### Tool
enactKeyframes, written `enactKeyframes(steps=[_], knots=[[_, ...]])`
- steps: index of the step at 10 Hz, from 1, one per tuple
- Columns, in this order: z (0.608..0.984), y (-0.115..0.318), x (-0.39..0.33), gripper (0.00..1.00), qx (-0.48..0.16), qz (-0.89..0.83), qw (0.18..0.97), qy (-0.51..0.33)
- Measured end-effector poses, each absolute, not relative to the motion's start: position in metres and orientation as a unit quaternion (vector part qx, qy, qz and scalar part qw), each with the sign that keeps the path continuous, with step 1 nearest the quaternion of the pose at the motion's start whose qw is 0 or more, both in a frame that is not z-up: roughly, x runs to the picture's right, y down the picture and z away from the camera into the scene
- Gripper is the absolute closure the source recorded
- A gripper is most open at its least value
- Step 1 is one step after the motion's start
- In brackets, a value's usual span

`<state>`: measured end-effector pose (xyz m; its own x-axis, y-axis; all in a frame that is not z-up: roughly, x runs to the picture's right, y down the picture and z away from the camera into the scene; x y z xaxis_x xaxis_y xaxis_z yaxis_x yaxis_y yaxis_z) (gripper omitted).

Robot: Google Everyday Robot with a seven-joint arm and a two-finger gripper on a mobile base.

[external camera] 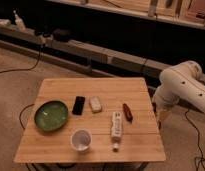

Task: Place the pepper in the ceramic bowl

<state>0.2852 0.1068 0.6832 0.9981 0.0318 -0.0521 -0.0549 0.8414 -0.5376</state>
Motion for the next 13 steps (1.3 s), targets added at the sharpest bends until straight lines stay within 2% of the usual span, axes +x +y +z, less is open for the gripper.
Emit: enactKeyframes(steps=[13], knots=[[0.6849, 0.1044, 0.2832, 0.35, -0.279, 0.001, 0.960, 0.011]])
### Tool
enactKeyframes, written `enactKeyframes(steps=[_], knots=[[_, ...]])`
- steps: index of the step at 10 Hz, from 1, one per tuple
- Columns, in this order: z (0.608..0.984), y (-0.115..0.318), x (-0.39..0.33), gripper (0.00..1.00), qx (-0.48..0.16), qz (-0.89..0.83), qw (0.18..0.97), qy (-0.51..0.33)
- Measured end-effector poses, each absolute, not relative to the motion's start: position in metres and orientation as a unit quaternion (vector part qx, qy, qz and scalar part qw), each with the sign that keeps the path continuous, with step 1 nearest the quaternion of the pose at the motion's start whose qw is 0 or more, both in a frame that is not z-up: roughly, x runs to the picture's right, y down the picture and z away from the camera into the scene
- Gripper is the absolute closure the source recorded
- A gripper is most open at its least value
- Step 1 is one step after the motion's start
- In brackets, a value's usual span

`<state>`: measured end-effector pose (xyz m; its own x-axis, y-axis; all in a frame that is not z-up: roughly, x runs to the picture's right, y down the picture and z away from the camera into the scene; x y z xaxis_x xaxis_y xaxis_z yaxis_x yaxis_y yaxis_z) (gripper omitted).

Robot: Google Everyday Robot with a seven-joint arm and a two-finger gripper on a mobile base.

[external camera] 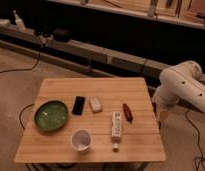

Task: Place the pepper in the ceramic bowl

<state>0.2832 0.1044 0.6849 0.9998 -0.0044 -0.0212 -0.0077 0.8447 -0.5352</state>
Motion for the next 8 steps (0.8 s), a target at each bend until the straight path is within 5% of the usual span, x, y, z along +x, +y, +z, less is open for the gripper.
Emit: enactKeyframes(steps=[8], knots=[[0.664, 0.105, 0.230, 0.35, -0.228, -0.267, 0.917, -0.187]])
